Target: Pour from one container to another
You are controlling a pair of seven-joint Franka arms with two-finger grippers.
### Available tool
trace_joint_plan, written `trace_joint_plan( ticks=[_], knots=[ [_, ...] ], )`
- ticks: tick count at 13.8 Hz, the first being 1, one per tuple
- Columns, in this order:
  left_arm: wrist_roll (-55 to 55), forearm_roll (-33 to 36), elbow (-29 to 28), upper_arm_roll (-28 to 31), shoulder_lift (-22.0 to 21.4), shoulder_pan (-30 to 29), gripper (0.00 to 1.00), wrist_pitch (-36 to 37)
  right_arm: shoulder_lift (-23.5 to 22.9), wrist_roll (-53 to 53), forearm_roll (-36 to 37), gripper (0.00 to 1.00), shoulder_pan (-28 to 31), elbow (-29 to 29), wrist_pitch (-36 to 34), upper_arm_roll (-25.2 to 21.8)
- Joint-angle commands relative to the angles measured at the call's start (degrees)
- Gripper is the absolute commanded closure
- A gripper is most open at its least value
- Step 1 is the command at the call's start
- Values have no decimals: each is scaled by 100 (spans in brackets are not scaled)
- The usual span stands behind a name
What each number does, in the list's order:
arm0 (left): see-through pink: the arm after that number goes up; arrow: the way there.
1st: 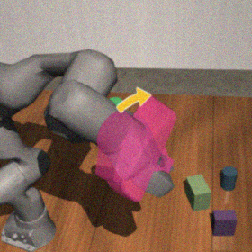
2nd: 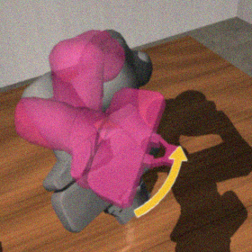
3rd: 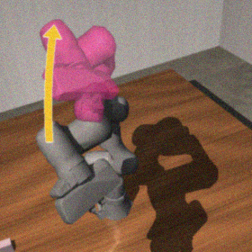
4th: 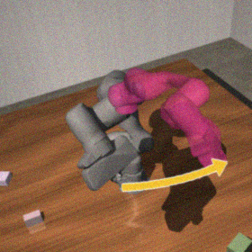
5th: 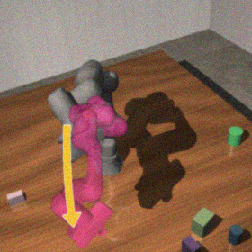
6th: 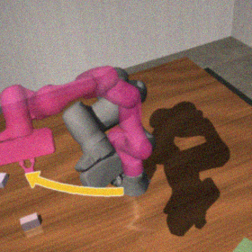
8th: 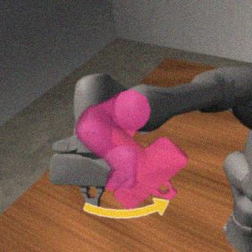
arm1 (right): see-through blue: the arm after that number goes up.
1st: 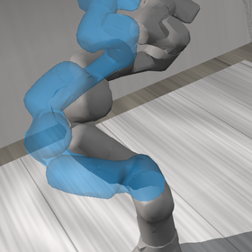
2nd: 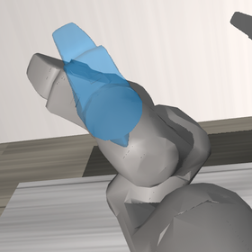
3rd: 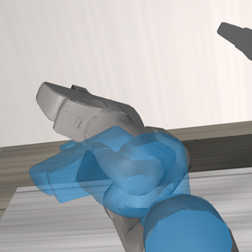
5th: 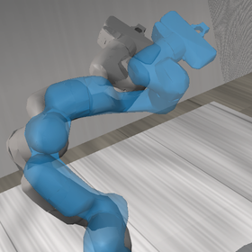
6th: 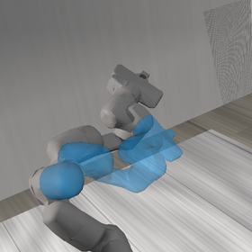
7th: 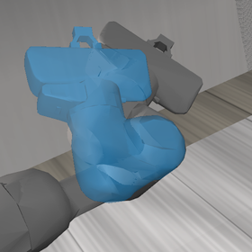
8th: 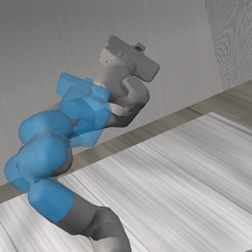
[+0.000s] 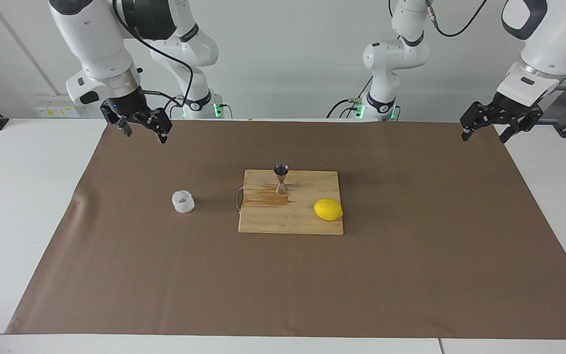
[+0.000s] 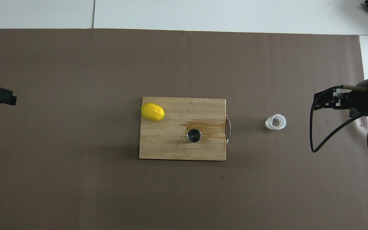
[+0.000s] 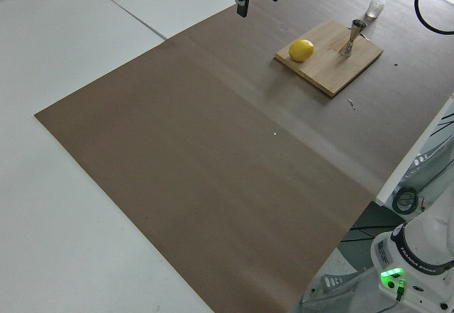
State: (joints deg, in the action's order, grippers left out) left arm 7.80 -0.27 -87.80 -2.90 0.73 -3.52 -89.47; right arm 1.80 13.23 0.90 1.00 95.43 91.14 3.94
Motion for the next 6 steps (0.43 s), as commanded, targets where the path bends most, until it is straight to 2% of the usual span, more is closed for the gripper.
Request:
trace_joint_plan(
  ticks=[1, 6],
  knots=[
    [38, 18, -97, -44, -65, -184, 0, -132, 163, -312, 15, 0, 41, 213, -17, 46],
    [99, 18, -88, -44, -47, -167, 0, -167, 189, -294, -2, 0, 41, 213, -17, 54]
  ],
)
